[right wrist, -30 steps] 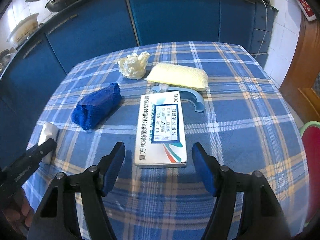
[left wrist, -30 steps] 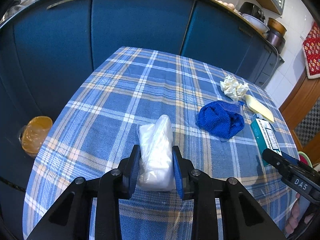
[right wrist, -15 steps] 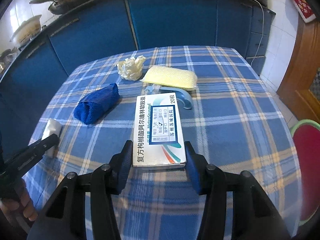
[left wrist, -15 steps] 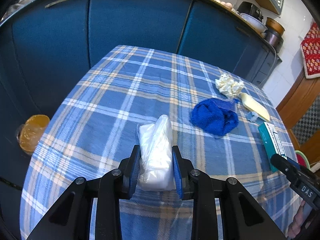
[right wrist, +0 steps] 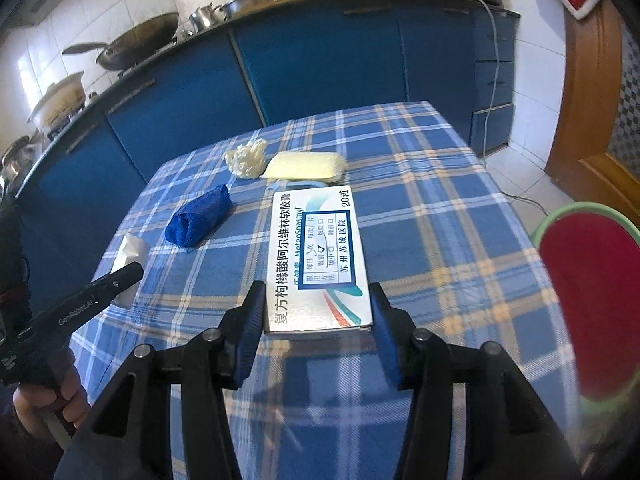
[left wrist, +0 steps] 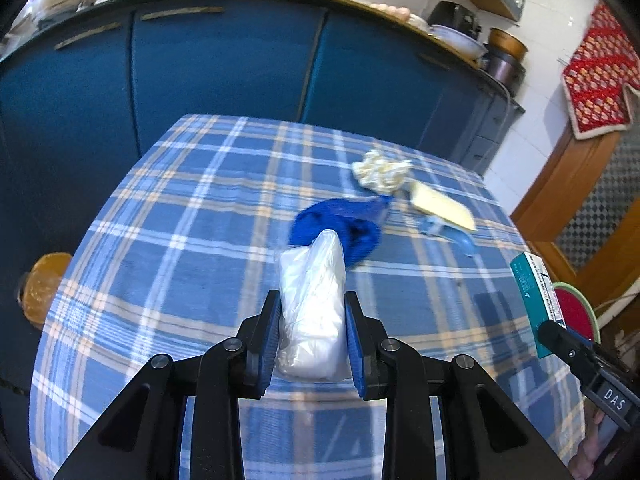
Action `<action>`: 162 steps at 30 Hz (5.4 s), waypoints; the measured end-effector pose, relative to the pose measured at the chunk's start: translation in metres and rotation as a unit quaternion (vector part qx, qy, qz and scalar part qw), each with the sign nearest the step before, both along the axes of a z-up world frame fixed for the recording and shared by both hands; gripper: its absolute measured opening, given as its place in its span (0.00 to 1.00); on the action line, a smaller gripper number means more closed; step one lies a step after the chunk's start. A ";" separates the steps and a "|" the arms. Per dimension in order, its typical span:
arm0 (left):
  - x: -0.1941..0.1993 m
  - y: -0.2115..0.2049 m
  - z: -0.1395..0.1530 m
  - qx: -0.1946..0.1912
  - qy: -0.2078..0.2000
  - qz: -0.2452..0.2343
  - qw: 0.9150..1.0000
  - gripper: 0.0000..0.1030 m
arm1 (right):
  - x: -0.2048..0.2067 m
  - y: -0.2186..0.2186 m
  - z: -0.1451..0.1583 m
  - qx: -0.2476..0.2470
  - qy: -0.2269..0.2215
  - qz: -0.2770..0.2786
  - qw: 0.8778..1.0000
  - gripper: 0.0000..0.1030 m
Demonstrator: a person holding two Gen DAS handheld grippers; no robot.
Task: Collect trash
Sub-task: 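Lift the plastic pack and medicine box and carry both over the bucket, then open the left tool over the bucket while the right tool releases the medicine box, then move both open tools away from the bucket toward the table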
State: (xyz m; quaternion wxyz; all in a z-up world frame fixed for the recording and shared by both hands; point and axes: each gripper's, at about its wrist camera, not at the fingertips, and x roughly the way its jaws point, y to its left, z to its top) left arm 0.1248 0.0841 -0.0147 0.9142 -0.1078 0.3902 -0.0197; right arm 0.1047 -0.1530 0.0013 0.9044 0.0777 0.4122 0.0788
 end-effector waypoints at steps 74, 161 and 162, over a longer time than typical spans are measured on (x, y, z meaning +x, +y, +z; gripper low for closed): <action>0.008 -0.332 0.006 0.050 0.006 -0.336 0.941 0.30 | -0.089 -0.241 -0.026 0.080 0.020 -0.249 0.965 0.54; 0.072 -0.047 0.000 0.101 0.005 -0.044 0.994 0.62 | -0.016 -0.110 0.007 0.023 0.006 -0.122 0.992 0.64; 0.075 -0.044 -0.002 0.105 0.006 -0.041 0.994 0.62 | -0.013 -0.106 0.008 0.021 0.006 -0.117 0.993 0.64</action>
